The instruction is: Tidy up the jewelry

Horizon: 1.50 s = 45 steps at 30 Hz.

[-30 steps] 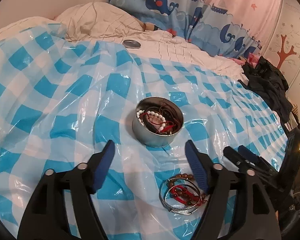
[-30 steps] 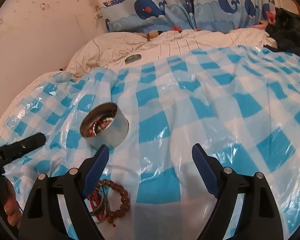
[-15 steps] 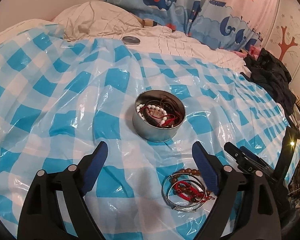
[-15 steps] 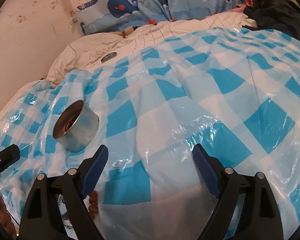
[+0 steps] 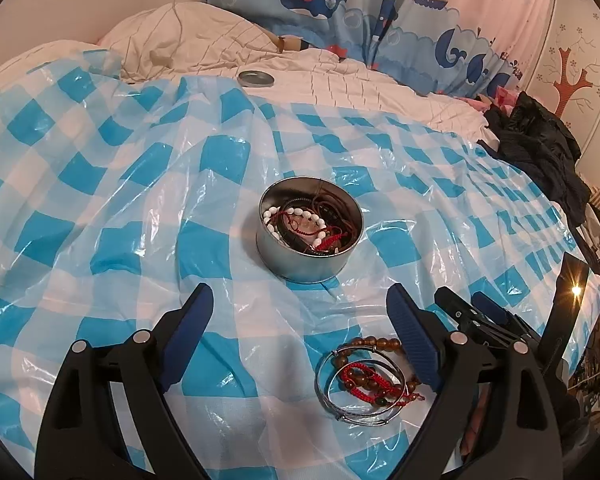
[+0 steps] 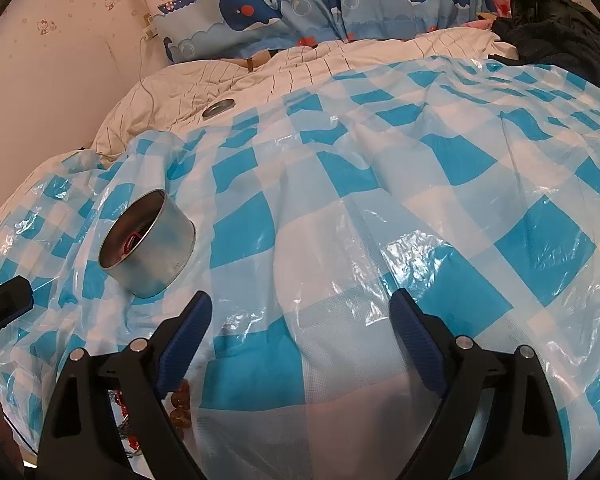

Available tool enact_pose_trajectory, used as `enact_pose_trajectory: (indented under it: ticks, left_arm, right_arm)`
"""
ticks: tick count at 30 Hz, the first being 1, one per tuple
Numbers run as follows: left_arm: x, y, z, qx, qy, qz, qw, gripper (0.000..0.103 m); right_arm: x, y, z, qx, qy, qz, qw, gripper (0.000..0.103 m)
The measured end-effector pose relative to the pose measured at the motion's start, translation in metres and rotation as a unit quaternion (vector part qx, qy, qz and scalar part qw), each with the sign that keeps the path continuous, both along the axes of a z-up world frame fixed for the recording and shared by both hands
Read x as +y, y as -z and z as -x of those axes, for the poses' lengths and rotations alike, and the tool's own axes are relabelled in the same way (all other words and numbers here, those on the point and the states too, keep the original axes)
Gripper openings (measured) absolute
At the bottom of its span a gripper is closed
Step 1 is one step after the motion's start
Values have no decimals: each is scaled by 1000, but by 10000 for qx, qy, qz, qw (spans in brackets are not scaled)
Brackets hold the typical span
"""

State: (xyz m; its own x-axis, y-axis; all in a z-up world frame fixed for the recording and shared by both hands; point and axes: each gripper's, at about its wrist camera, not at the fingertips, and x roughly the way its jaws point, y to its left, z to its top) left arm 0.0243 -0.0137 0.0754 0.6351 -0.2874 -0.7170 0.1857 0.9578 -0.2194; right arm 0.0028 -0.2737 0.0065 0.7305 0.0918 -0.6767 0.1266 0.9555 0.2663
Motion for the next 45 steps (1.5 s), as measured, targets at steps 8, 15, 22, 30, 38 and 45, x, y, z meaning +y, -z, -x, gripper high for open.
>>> enact_pose_trajectory:
  ticks: [8,15,22,30,38,45]
  left_arm:
    - [-2,2,0,15,23,-29,10000,85]
    - [-2,2,0,20,30,-36,10000,85]
    - [-2,3,0,21,32,-38,10000,85]
    - [-2,6,0,32,53,-61,10000,85]
    - [-8,8,0,57,104,-83,9999,85]
    - [-13,8,-1,74,126,-99,9998,85]
  right_arm:
    - [2,2,-1,9,-23,11,10000,89]
    - [2,2,-1,11,-24,18,10000,90]
    - [3,4,-2,19,-36,27,10000,91]
    - [3,4,-2,22,-36,30,10000,91]
    - [4,4,-2,25,-38,31,10000,92]
    - [4,4,-2,27,-38,34,10000,92]
